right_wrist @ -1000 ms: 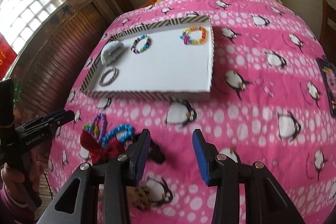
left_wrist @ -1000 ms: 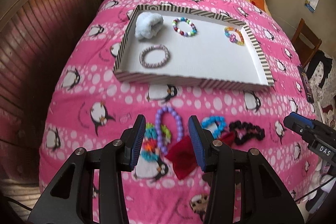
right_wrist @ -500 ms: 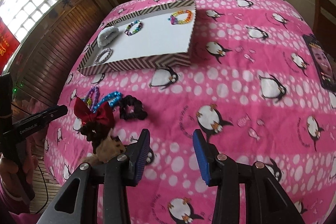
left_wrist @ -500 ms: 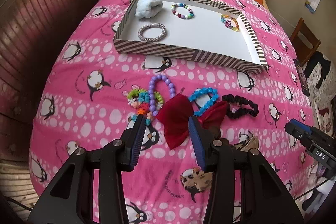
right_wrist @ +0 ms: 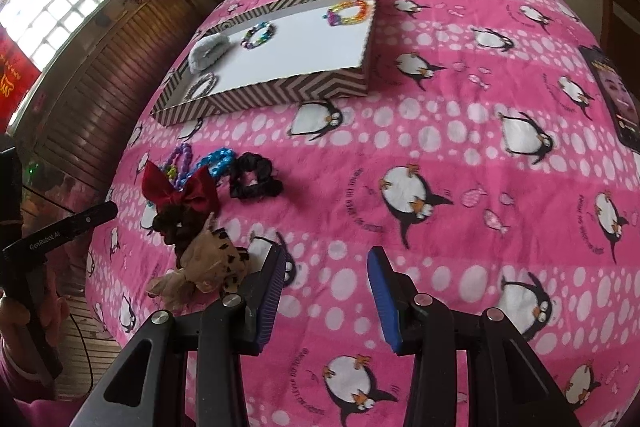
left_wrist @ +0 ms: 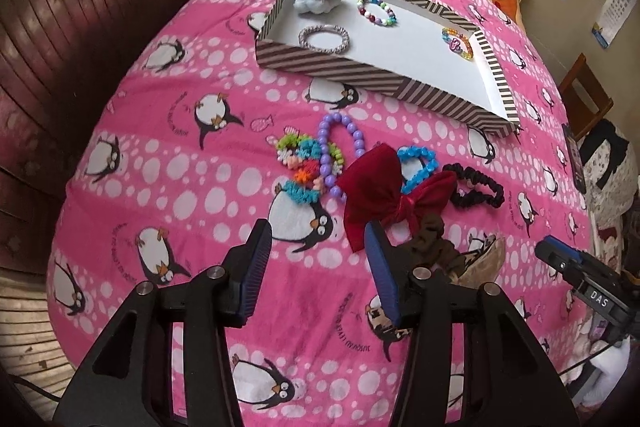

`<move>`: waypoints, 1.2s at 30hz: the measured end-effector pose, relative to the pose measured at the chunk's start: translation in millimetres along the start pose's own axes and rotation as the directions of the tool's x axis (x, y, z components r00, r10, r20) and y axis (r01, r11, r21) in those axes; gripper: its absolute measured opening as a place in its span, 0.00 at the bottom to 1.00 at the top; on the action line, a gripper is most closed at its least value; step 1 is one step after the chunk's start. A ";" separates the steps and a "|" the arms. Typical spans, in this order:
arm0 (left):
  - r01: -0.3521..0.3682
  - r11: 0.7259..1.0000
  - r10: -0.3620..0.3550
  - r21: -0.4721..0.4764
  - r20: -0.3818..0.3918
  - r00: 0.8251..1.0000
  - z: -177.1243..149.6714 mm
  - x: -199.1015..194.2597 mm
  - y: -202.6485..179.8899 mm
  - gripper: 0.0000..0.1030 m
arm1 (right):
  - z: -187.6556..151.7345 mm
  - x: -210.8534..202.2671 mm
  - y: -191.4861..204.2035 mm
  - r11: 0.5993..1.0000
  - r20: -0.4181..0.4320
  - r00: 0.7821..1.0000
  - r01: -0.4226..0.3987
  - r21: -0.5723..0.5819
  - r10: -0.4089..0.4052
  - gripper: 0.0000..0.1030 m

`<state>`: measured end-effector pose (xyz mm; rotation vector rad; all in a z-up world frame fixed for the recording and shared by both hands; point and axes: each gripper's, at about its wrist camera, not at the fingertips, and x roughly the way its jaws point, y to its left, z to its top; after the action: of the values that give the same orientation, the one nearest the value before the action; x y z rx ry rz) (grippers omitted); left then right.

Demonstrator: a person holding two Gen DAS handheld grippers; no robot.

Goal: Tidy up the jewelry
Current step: 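Withdraw both grippers from the tray toward the remaining jewelry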

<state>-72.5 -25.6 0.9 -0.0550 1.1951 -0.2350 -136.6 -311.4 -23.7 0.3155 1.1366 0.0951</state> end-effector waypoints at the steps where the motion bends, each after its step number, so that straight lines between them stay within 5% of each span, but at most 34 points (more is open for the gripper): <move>1: 0.004 1.000 -0.004 -0.001 -0.002 1.000 -0.9 0.2 1.4 0.47 | 1.0 1.5 3.3 1.000 -0.001 1.000 -0.003 -0.005 0.003 0.39; 21: 0.004 1.000 -0.004 0.004 -0.021 1.000 13.6 25.4 31.6 0.47 | 21.4 29.8 36.5 0.998 -0.046 0.999 -0.027 -0.055 0.025 0.40; 33: -0.003 0.994 0.011 0.108 -0.071 0.997 27.0 67.1 18.6 0.47 | 28.8 40.8 33.8 1.000 -0.064 0.998 -0.017 -0.025 0.015 0.40; 36: -0.008 0.992 0.016 0.126 -0.064 0.998 28.8 72.4 17.4 0.38 | 32.2 43.5 33.3 1.000 -0.068 0.998 -0.016 -0.019 0.015 0.40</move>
<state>-18.1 -26.2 -57.6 0.0705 1.2423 -0.3026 -86.4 -275.9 -39.7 0.3053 1.1994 0.1318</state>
